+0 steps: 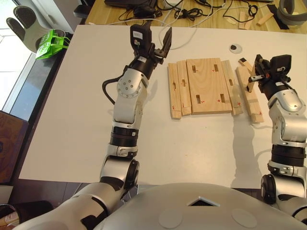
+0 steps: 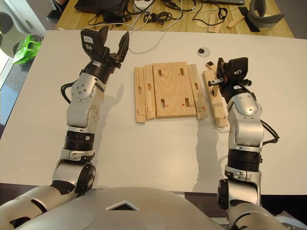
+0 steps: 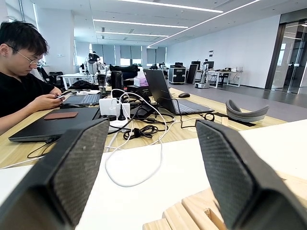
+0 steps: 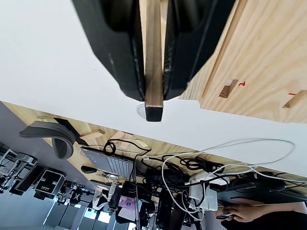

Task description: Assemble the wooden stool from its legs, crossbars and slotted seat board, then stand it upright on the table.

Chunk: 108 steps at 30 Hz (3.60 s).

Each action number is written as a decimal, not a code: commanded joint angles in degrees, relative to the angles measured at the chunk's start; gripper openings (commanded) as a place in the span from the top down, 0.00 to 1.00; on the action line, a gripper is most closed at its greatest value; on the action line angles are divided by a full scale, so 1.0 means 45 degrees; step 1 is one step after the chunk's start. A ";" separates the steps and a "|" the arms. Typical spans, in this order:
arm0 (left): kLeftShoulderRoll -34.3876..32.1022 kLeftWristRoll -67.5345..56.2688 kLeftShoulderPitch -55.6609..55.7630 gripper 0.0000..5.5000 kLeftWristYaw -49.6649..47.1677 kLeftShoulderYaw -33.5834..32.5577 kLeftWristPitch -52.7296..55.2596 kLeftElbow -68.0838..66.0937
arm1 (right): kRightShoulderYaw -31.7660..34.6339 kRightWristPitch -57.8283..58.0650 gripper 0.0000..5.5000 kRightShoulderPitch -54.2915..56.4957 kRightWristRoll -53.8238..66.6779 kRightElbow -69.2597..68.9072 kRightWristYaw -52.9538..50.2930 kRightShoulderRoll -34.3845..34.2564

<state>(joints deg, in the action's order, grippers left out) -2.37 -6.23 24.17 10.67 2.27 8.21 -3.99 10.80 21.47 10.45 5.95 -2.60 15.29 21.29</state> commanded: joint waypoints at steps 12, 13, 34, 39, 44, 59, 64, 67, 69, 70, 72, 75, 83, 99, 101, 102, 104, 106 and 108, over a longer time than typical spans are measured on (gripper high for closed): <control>-0.0533 -0.0214 0.0706 0.40 0.0575 -0.0043 0.1301 0.1128 | 0.0230 -0.6562 0.93 -0.0215 0.1030 0.4950 0.1505 -0.1118; -0.0567 -0.0234 0.0749 0.40 0.0611 -0.0052 0.1371 0.1170 | 0.0105 -0.6913 0.93 -0.0267 0.0882 0.5191 0.1538 -0.1130; -0.0930 -0.0236 0.0736 0.40 0.1255 0.0170 0.1999 0.1477 | -0.1018 -1.1449 0.93 -0.2287 -0.1684 0.5712 -0.0903 -0.1248; -0.0937 -0.0215 0.0696 0.40 0.1254 0.0210 0.1986 0.1481 | -0.1136 -1.2074 0.93 -0.2278 -0.2315 0.6201 -0.1503 -0.1132; -0.1026 -0.0193 0.0614 0.40 0.1295 0.0202 0.1970 0.1501 | -0.1346 -1.2778 0.93 -0.2296 -0.3051 0.6490 -0.2096 -0.0941; -0.1164 0.0061 -0.0019 0.40 0.1337 0.0312 0.1603 0.1118 | -0.0833 -1.1200 0.61 -0.1237 -0.2162 0.4634 -0.2550 -0.0887; -0.1086 0.0203 -0.0250 0.40 0.1211 0.0317 0.1360 0.0982 | -0.0497 -0.9904 0.45 -0.0677 -0.1548 0.2321 -0.2367 -0.0670; -0.1030 0.0266 -0.0363 0.40 0.1123 0.0338 0.1154 0.0853 | -0.0169 -0.8167 0.39 0.0403 -0.1098 0.0523 -0.2441 -0.0521; -0.0922 0.0281 -0.0379 0.40 0.1003 0.0332 0.1021 0.0758 | -0.0141 -0.6157 0.39 0.2004 -0.0881 0.0165 -0.2367 -0.0233; -0.0868 0.0285 -0.0363 0.40 0.0954 0.0328 0.0952 0.0707 | -0.0215 -0.5142 0.39 0.2708 -0.0671 0.0187 -0.2175 -0.0140; -0.0718 0.0308 -0.0329 0.40 0.0800 0.0333 0.0790 0.0595 | -0.0436 -0.2706 0.39 0.4554 -0.0099 0.0871 -0.1673 -0.0107; -0.0397 0.0327 -0.0328 0.40 0.0466 0.0336 0.0542 0.0450 | -0.0690 0.0423 0.39 0.7510 0.0314 0.3130 -0.1190 -0.0107; 0.0191 0.0374 -0.0124 0.40 0.0012 0.0284 -0.0028 -0.0123 | -0.1420 0.3866 0.39 0.9767 0.0503 0.7494 0.0439 -0.0091; 0.0111 0.0450 -0.0284 0.40 -0.0022 0.0284 -0.0366 -0.0394 | 0.1898 0.9901 0.39 0.6386 0.2521 0.2538 -0.2136 -0.0995; 0.0082 0.0448 -0.0287 0.40 -0.0026 0.0256 -0.0398 -0.0456 | 0.2084 1.0675 0.39 0.5972 0.2626 0.1426 -0.2332 -0.1080; 0.0076 0.0443 -0.0290 0.40 -0.0029 0.0241 -0.0409 -0.0472 | 0.2160 1.0984 0.39 0.5797 0.2664 0.0991 -0.2417 -0.1120; 0.0073 0.0430 -0.0290 0.40 -0.0048 0.0197 -0.0433 -0.0539 | 0.2351 1.1598 0.39 0.5405 0.2705 0.0142 -0.2533 -0.1182; 0.0077 0.0424 -0.0279 0.40 -0.0082 0.0152 -0.0464 -0.0609 | 0.2482 1.2062 0.39 0.5145 0.2764 -0.0490 -0.2582 -0.1229; 0.0086 0.0424 -0.0256 0.40 -0.0110 0.0122 -0.0521 -0.0680 | 0.2414 1.2127 0.39 0.5125 0.2792 -0.0786 -0.2511 -0.1228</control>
<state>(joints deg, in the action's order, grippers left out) -1.85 -4.54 22.80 10.36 3.07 5.96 -6.29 21.62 75.25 33.66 18.03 -4.49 4.04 16.10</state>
